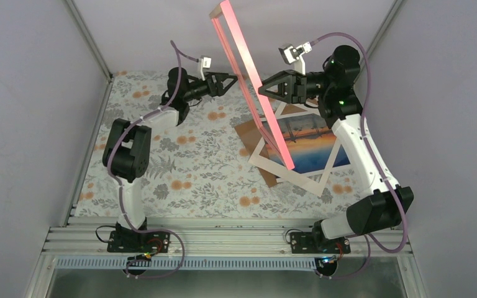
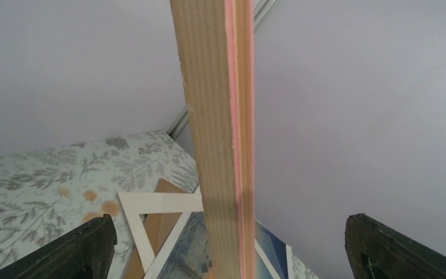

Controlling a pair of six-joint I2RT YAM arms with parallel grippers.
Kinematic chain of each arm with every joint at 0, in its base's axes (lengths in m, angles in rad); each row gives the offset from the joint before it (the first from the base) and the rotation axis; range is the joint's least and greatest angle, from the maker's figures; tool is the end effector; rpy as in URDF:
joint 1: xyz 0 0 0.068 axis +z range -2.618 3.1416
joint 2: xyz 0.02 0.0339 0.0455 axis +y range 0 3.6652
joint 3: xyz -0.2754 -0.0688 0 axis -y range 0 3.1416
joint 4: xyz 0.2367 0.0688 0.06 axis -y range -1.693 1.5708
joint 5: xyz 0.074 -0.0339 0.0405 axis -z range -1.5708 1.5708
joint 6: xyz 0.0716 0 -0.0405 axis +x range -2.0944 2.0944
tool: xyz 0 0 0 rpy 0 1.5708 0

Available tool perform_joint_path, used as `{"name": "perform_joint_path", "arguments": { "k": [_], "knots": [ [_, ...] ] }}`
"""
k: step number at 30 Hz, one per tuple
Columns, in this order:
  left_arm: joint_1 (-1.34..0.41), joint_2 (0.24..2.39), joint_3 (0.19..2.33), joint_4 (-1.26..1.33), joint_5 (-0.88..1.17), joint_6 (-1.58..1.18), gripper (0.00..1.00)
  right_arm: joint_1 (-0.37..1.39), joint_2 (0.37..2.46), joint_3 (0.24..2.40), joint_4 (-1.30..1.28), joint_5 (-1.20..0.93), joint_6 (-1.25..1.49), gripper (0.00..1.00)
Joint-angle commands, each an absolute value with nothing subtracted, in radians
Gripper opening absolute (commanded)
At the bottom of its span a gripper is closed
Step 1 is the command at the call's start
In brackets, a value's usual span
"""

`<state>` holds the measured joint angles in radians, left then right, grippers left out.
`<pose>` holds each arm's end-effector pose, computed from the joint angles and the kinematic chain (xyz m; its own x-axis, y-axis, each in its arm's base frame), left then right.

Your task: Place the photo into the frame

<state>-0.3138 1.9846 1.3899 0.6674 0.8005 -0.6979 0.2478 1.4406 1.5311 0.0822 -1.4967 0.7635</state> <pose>0.4445 -0.1983 0.2917 -0.5227 -0.3008 -0.7977 0.7308 0.3238 -0.6010 0.2662 0.1410 0.4813 -0.5508 -0.0865 -0.8302 -0.8164 -0.1514 0.5574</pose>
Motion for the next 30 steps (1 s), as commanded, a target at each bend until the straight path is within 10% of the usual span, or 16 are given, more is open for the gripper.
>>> {"name": "perform_joint_path", "arguments": {
  "k": [1, 20, 30],
  "knots": [
    [-0.337, 2.078, 1.462, 0.816, 0.794, -0.796, 0.97, 0.25, 1.415, 1.543, 0.17, -1.508, 0.745, 0.03],
    [-0.38, 2.239, 1.592, 1.057, 0.885, -0.969, 0.41, 0.208, 1.422, 1.506, 0.264, -1.513, 0.849, 0.04],
    [-0.4, 2.296, 1.676, 1.037, 0.89, -0.977, 0.4, 0.207, 1.417, 1.481, 0.359, -1.522, 0.932, 0.04]
  ]
}}
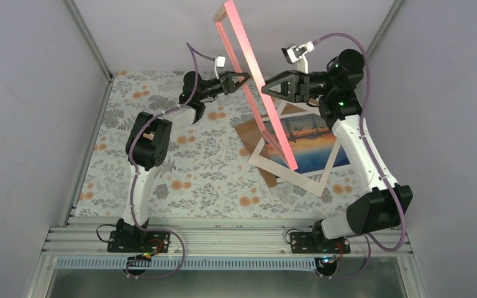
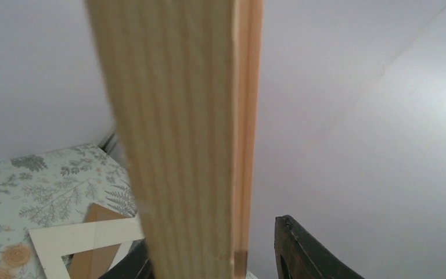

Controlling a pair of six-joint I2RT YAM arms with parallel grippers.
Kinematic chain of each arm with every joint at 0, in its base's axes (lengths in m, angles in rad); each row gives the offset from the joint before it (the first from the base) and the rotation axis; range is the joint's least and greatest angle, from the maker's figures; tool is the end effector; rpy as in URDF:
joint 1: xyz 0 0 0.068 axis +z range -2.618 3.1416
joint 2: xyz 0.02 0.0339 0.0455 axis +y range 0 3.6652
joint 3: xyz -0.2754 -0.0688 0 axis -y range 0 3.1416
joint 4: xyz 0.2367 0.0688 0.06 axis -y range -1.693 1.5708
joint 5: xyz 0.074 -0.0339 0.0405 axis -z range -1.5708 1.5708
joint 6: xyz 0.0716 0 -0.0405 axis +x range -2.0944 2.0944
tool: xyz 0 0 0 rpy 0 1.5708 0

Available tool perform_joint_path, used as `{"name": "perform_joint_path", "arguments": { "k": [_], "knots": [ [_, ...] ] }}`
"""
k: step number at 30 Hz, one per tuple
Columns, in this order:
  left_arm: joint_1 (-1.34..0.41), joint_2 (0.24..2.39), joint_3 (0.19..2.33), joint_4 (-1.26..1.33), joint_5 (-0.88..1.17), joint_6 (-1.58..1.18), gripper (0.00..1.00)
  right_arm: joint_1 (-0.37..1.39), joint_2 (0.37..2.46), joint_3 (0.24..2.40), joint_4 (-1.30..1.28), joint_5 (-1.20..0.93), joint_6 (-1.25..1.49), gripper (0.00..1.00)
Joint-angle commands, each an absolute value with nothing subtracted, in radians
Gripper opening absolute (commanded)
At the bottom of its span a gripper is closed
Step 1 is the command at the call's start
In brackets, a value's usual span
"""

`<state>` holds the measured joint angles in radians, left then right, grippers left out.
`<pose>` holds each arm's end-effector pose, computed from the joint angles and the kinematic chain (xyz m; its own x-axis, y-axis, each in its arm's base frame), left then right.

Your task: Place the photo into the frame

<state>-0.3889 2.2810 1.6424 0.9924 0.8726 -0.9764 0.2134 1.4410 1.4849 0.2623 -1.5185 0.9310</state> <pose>0.4770 -0.2547 0.2710 -0.5733 -0.3407 -0.7452 0.7745 0.0717 -0.6286 0.2705 0.1318 0.4803 -0.5795 -0.0827 -0.8107 -0.7985 -0.1411 0.5852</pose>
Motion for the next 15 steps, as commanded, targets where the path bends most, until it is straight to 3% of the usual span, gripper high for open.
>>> {"name": "perform_joint_path", "arguments": {
  "k": [1, 3, 7, 8, 9, 11, 15],
  "knots": [
    [-0.399, 2.294, 1.673, 1.036, 0.89, -0.975, 0.39, 0.208, 1.417, 1.479, 0.358, -1.523, 0.93, 0.04],
    [-0.395, 2.287, 1.664, 1.014, 0.891, -0.964, 0.31, 0.205, 1.419, 1.479, 0.354, -1.522, 0.926, 0.04],
    [-0.37, 2.231, 1.602, 0.947, 0.892, -0.917, 0.03, 0.18, 1.421, 1.478, 0.279, -1.489, 0.871, 0.04],
    [-0.356, 2.208, 1.585, 0.918, 0.893, -0.886, 0.03, 0.172, 1.421, 1.477, 0.255, -1.475, 0.859, 0.07],
    [-0.344, 2.183, 1.565, 0.874, 0.892, -0.854, 0.02, 0.165, 1.419, 1.474, 0.242, -1.465, 0.854, 0.15],
    [-0.321, 2.133, 1.53, 0.786, 0.893, -0.787, 0.02, 0.152, 1.418, 1.465, 0.212, -1.439, 0.835, 0.47],
    [-0.282, 2.027, 1.465, 0.603, 0.894, -0.686, 0.02, 0.105, 1.415, 1.454, 0.089, -1.369, 0.734, 0.91]
  ]
}}
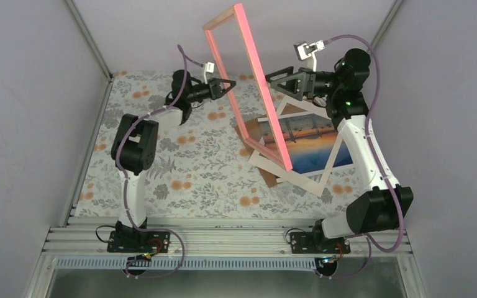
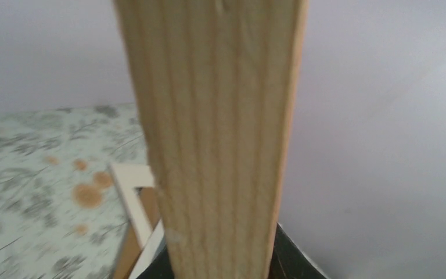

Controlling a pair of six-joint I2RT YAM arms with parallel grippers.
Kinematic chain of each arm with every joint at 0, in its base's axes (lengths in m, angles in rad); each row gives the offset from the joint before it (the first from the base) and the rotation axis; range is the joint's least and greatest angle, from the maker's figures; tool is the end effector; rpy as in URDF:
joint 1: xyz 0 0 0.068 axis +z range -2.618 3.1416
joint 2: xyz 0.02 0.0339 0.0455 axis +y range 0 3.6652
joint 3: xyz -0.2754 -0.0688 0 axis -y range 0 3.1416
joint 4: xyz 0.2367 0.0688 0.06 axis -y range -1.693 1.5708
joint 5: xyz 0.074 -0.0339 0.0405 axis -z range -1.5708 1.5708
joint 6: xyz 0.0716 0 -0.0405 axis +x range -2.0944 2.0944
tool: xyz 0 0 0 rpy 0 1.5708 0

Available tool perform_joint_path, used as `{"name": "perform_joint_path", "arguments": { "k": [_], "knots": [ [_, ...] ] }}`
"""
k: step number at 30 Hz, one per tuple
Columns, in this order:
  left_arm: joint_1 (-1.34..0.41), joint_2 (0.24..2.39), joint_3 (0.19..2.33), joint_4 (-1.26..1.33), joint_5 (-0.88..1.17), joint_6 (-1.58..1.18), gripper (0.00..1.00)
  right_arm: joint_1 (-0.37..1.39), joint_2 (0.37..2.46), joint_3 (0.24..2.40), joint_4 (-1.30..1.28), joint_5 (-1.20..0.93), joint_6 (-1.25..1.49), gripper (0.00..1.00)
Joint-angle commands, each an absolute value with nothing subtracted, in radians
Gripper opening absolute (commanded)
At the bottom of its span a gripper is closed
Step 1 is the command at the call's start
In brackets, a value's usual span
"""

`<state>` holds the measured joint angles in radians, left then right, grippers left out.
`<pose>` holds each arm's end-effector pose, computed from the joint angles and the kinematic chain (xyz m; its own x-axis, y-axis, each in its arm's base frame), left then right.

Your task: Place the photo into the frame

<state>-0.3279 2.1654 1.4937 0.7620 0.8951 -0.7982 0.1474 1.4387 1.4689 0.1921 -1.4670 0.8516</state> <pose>0.4697 -0.2188 0.2520 -0.6115 -0.2651 -0.7455 0.7152 0.2178 -0.6641 0.2842 0.1142 0.4716 -0.5897 -0.0088 -0.8075 -0.8063 -0.0507 0.5894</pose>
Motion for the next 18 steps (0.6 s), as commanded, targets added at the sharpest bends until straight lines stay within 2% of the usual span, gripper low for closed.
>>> {"name": "perform_joint_path", "arguments": {
  "k": [1, 6, 9, 14, 18],
  "knots": [
    [-0.276, 1.993, 1.465, 0.526, 0.892, -0.642, 0.02, 0.091, 1.413, 1.448, 0.058, -1.34, 0.709, 0.98],
    [-0.267, 1.913, 1.565, -0.132, 0.826, -0.317, 0.02, 0.051, 1.385, 1.448, -0.187, -1.075, 0.508, 1.0],
    [-0.234, 1.875, 1.563, -0.387, 0.769, -0.229, 0.02, 0.049, 1.356, 1.425, -0.256, -0.944, 0.422, 1.0],
    [-0.15, 1.847, 1.56, -0.684, 0.655, -0.148, 0.02, 0.05, 1.331, 1.313, -0.237, -0.881, 0.381, 1.0],
    [-0.075, 1.775, 1.443, -0.728, 0.583, -0.108, 0.02, 0.052, 1.332, 1.256, -0.268, -0.821, 0.3, 1.0]
  ]
}}
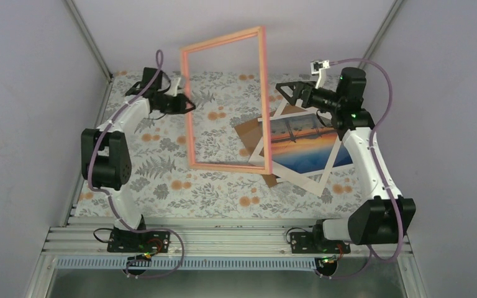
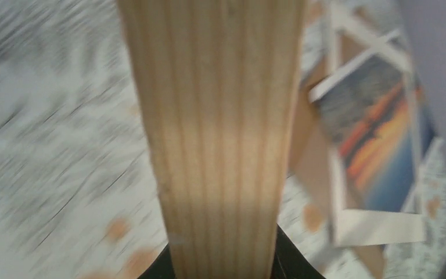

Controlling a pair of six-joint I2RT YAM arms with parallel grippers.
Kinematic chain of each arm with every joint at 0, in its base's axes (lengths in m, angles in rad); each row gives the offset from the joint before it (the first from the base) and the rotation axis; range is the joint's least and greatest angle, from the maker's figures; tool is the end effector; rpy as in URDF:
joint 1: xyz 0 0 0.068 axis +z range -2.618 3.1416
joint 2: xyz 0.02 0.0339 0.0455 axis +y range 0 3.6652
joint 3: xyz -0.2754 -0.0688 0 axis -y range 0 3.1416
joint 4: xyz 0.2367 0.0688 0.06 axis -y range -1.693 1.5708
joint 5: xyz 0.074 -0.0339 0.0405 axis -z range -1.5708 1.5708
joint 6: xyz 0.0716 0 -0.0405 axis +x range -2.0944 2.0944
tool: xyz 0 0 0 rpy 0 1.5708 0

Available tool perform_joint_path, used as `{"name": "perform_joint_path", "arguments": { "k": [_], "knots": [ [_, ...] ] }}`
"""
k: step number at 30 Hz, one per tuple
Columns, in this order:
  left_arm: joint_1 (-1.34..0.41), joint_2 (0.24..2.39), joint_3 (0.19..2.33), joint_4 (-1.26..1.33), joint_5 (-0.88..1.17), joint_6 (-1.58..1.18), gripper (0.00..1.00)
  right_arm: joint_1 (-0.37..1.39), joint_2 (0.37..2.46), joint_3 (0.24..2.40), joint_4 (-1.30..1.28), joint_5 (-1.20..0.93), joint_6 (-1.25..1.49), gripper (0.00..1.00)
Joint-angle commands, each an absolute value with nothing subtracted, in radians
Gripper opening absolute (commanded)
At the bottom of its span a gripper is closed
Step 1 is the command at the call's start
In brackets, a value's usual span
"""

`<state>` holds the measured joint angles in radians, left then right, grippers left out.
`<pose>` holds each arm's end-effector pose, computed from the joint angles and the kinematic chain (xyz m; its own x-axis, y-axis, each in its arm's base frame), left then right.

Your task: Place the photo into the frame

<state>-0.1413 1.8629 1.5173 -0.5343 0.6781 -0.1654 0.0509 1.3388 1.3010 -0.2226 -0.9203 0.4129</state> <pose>0.4145 -0.1043 0.2535 -0.8358 -0.0106 -0.5489 0.3729 0.7228 -0.5818 0.3056 0.0726 0.4023 -0.5560 0.2150 -0.8029 -0.6285 0.5234 0.5754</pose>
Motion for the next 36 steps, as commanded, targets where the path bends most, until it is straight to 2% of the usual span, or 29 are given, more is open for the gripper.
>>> {"name": "perform_joint_path", "arguments": {
  "k": [1, 6, 13, 21, 29, 36],
  "knots": [
    [-0.065, 1.758, 1.427, -0.739, 0.542, -0.098, 0.02, 0.054, 1.336, 1.248, -0.282, -0.819, 0.281, 1.0],
    [-0.03, 1.695, 1.346, -0.762, 0.353, -0.033, 0.02, 0.111, 1.351, 1.177, -0.282, -0.851, 0.262, 1.0],
    [0.016, 1.755, 1.333, -0.831, 0.176, 0.046, 0.02, 0.257, 1.406, 1.058, -0.201, -0.887, 0.297, 1.0],
    [0.053, 1.825, 1.316, -0.809, 0.035, 0.059, 0.02, 0.356, 1.599, 1.019, -0.178, -0.989, 0.278, 1.0],
    [0.143, 1.955, 1.369, -0.808, 0.012, 0.066, 0.02, 0.48, 1.827, 1.112, -0.243, -1.009, 0.212, 1.0],
    [0.147, 2.051, 1.421, -0.788, 0.021, 0.096, 0.04, 0.502, 1.987, 1.149, -0.247, -0.973, 0.249, 1.0]
  ]
}}
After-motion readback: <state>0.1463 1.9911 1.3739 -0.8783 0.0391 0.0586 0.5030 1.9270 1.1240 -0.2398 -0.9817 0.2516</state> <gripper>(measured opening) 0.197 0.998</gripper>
